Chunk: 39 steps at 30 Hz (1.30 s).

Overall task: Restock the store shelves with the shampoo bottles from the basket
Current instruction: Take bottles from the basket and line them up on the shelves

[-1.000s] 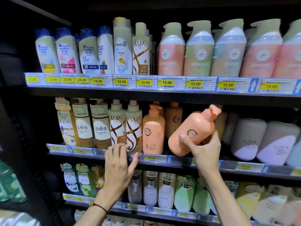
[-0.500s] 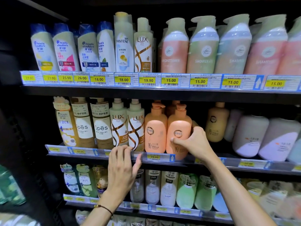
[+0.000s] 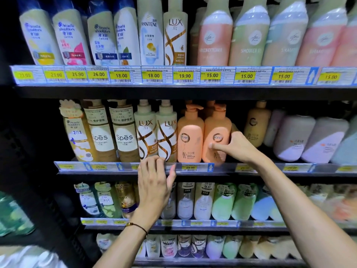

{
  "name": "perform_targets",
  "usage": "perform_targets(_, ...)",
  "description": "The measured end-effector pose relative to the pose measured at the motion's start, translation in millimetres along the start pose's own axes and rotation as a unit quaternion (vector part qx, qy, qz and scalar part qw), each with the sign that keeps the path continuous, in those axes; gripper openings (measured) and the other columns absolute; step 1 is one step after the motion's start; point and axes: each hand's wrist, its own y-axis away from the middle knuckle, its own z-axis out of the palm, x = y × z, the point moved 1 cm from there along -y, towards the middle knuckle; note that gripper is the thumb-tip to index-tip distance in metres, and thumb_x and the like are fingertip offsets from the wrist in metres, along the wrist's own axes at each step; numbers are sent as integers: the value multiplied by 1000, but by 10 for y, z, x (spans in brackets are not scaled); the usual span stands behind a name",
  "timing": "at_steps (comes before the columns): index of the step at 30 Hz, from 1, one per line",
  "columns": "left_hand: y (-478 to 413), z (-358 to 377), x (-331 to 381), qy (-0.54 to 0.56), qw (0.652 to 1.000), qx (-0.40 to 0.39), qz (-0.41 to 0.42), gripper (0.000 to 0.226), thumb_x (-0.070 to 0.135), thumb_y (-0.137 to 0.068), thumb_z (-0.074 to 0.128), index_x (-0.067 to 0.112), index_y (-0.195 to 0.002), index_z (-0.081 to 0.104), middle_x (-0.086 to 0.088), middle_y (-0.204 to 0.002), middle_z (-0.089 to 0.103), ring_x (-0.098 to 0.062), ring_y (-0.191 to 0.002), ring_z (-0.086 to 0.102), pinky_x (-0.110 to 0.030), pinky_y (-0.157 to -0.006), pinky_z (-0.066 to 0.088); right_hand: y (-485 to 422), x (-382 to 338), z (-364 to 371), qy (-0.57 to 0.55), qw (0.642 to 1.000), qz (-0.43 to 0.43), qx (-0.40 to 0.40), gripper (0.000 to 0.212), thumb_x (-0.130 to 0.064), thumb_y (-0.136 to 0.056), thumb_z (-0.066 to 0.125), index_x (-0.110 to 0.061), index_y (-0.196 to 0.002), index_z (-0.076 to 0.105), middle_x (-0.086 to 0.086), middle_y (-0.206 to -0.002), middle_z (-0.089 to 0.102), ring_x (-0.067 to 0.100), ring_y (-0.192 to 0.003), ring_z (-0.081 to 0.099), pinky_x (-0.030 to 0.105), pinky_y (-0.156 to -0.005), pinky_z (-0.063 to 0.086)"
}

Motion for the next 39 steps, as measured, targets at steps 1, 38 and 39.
perform_targets(1, -8, -32, 4, 1, 1000, -10, -1, 37, 41, -104, 51, 5, -108, 58, -13, -107, 54, -32, -99, 50, -42, -85, 44, 31, -12, -20, 8, 1000, 10, 4, 47, -50, -72, 86, -7, -78, 68, -4, -68, 69, 9, -63, 59, 27, -57, 46)
perform_targets(38, 2103, -2227, -896, -93, 923, -373, -23, 66, 59, -103, 28, 23, -159, 27, -3, -168, 22, -24, -157, 11, -61, -123, 12, 3454, -355, 2440, 283, 949, -130, -54, 69, -61, -102, 31, -30, -163, 20, 6, -168, 25, 26, -156, 15, 50, -124, 17)
perform_targets(39, 2190, -2299, -1037, -90, 921, -377, -30, 66, 59, -103, 27, 23, -159, 27, -3, -168, 22, -24, -157, 11, -61, -123, 11, 3542, -431, 2600, 281, 949, -127, -59, 69, -61, -102, 31, -29, -162, 21, 6, -168, 26, 26, -156, 16, 50, -124, 17)
